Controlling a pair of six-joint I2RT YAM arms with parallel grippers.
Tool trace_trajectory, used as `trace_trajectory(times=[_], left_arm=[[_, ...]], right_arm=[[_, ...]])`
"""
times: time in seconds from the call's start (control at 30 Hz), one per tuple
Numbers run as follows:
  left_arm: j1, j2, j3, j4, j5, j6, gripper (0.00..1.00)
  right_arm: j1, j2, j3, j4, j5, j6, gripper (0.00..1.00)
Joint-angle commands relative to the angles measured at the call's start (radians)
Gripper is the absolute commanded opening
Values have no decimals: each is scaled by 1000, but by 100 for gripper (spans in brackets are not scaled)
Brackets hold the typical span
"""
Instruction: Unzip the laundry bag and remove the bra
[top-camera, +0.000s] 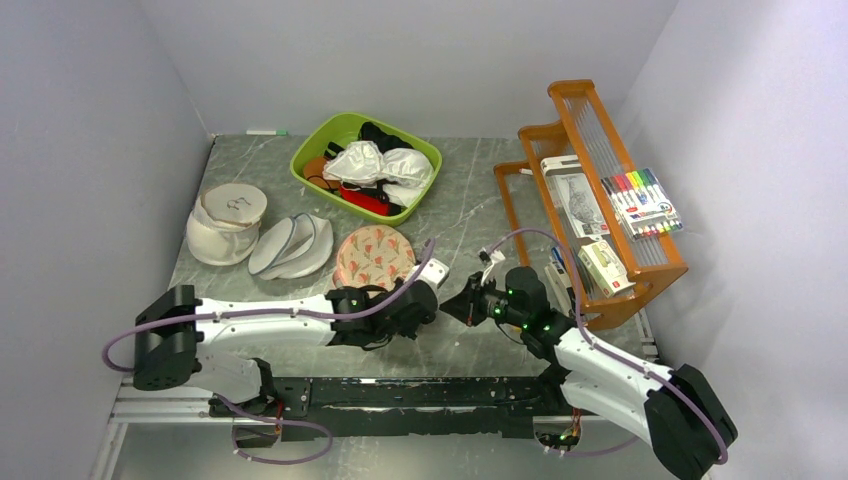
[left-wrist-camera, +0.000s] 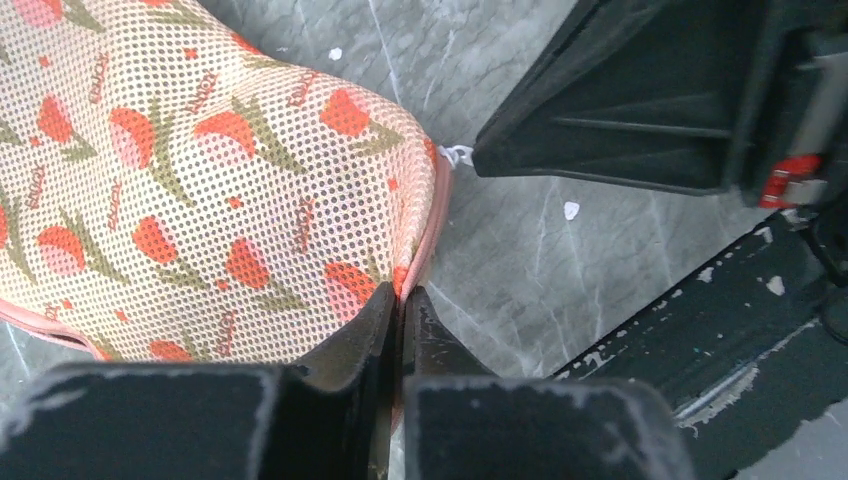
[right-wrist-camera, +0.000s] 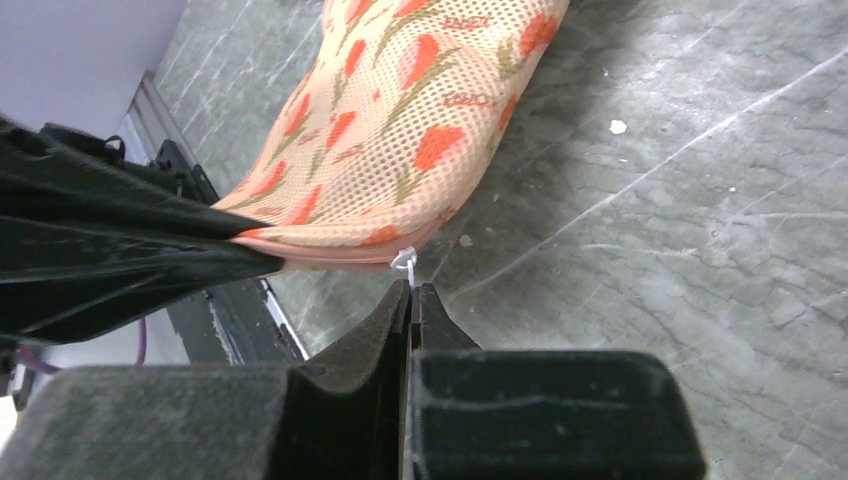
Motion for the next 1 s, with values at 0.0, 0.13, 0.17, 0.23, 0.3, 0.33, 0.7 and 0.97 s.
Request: trace_trajectory(times=[0.0,0.13,0.17,0.23,0.3,0.33,0.7,0.97], left_arm=[[3,-57,-8,-14,23,24,8],[3,-74,-6,3,72,22,7],[3,-81,-16,16,86,15,7],[3,-98,-43,52,118,9,7],[3,-106,-61,82,138,6,7],[3,-105,-62,90,142,5,7],[31,-69,68,111,190,101,81],[350,-198,285,89,273,317,98]], right_arm=[[-5,52,4,59,83,-4,0],[-7,123,13,77,169,-3,0],[-7,131,14,76,185,-3,0],[-7,141,7,86,225,2,0],[-8,153,4,85,270,6,0],[-9,162,10,77,287,4,0],[-10,-29,36,-196,441,47,17],[-9,-194,137,-382,471,-26,54]])
